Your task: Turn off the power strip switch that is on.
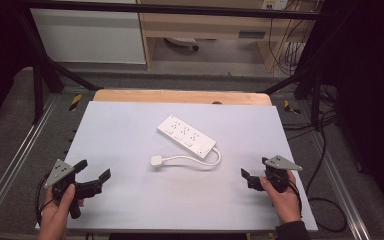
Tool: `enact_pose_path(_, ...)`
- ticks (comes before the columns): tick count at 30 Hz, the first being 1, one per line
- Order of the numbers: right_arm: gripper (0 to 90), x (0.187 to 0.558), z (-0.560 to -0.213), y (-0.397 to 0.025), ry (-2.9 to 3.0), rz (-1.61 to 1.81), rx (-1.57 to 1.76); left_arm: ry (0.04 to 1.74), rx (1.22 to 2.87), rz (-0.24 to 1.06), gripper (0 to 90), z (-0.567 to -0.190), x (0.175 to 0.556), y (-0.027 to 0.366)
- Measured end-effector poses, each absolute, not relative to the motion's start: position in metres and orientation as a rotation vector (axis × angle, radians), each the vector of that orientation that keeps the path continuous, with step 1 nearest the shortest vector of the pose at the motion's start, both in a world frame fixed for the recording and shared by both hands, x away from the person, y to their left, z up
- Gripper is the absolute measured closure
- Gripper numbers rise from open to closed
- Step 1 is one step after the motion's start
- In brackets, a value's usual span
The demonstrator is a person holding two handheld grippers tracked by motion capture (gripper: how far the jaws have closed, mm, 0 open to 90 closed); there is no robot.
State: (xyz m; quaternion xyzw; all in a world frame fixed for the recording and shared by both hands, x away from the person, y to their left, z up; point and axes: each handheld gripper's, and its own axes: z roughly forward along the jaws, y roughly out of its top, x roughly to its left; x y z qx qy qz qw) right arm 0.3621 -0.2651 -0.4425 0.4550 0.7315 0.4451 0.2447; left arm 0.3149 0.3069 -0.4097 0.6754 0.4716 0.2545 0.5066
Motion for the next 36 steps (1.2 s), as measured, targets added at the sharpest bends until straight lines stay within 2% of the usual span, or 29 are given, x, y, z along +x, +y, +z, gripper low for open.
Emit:
enact_pose_path(20,4.9,0.359,-0.432,-0.263,1.91,1.312,1.181,1.122,1.631,0.598,5.5,-0.411,0.315,0.306)
enact_pose_path(23,5.8,0.357,-0.429,-0.263,1.893,1.325,1.156,1.12,1.632,0.602,5.3,-0.41,0.314,0.305)
enact_pose_path(25,9.7,0.357,-0.429,-0.263,1.893,1.341,1.149,1.132,1.624,0.601,4.5,-0.41,0.314,0.305)
enact_pose_path(36,4.1,0.357,-0.427,-0.252,1.943,1.355,1.138,1.124,1.634,0.597,4.5,-0.41,0.315,0.303)
